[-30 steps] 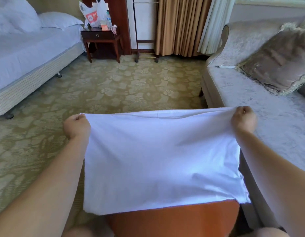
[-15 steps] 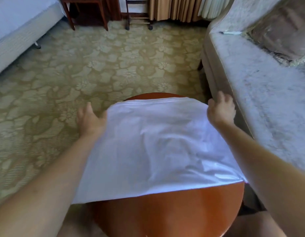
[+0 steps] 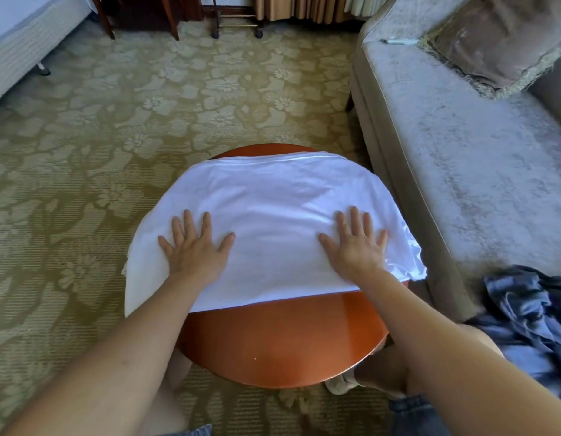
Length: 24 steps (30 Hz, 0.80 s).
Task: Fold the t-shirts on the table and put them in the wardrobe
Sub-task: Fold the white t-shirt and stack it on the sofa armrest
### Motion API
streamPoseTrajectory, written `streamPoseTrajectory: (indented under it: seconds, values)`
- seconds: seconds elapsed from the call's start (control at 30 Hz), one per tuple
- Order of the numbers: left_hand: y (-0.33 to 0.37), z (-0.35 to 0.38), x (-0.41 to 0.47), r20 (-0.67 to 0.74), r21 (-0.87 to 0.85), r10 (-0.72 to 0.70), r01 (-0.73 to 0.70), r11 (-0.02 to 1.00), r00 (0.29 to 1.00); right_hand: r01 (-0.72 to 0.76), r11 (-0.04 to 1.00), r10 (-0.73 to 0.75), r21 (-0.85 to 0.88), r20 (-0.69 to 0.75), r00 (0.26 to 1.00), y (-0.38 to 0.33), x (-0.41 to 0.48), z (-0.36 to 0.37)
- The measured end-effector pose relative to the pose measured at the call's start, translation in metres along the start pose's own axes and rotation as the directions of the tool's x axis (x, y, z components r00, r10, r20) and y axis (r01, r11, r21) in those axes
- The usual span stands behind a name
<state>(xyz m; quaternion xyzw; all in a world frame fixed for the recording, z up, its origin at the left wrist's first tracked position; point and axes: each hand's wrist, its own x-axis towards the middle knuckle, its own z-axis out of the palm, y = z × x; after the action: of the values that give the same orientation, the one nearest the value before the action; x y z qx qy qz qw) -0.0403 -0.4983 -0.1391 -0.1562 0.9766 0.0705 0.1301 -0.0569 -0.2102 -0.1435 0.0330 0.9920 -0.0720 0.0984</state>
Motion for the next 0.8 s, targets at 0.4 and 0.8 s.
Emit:
streamPoseTrajectory:
  seconds: [0.4,0.8]
  values:
    - [0.012,0.003,0.009,-0.064,0.007,0.054,-0.054,0.999,0.996,-0.060,0.998,0.059,-0.018,-0.040,0.997,0.015,-0.003,0.004]
    - [-0.003,-0.009,0.000,-0.251,-0.145,-0.060,0.024,0.989,0.966,-0.143,0.990,0.144,0.012,-0.039,0.989,0.009,0.000,-0.014]
